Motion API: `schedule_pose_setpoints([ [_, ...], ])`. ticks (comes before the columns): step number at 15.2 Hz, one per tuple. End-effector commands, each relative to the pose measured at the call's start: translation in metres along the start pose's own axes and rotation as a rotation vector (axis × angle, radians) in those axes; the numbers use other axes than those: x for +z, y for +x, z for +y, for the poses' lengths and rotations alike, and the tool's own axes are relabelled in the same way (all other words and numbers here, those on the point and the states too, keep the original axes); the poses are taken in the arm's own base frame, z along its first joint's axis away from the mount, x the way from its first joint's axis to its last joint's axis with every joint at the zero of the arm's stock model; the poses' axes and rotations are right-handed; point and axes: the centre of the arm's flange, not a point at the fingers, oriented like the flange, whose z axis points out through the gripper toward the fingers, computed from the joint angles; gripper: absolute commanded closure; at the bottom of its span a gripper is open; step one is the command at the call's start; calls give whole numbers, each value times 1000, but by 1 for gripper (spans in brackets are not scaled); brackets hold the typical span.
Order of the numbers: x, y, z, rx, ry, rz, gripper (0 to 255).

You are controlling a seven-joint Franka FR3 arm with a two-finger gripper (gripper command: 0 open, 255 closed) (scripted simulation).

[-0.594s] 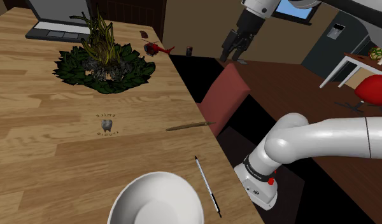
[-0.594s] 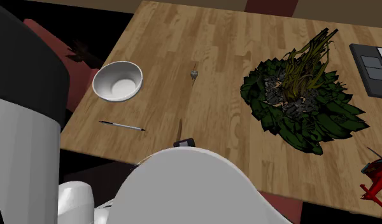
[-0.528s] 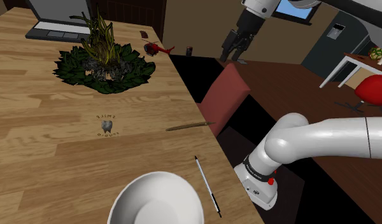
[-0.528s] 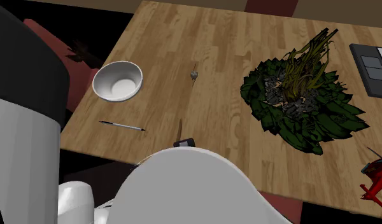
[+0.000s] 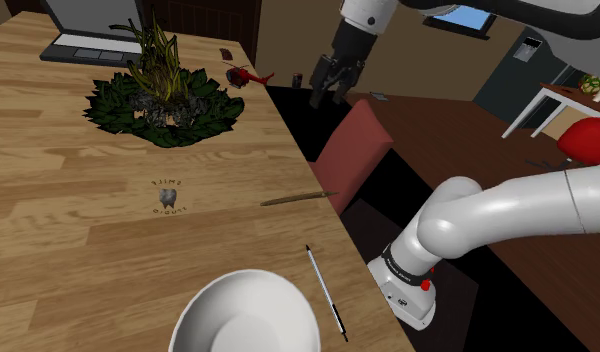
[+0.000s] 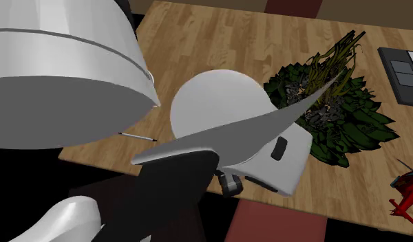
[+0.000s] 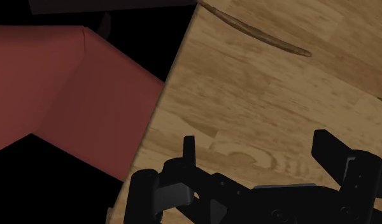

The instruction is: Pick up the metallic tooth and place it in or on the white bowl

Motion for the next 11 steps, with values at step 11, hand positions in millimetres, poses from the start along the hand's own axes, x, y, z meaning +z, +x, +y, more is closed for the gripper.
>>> schedule_pose_setpoints([
  [11, 69, 52, -140, -42, -13, -68, 0],
])
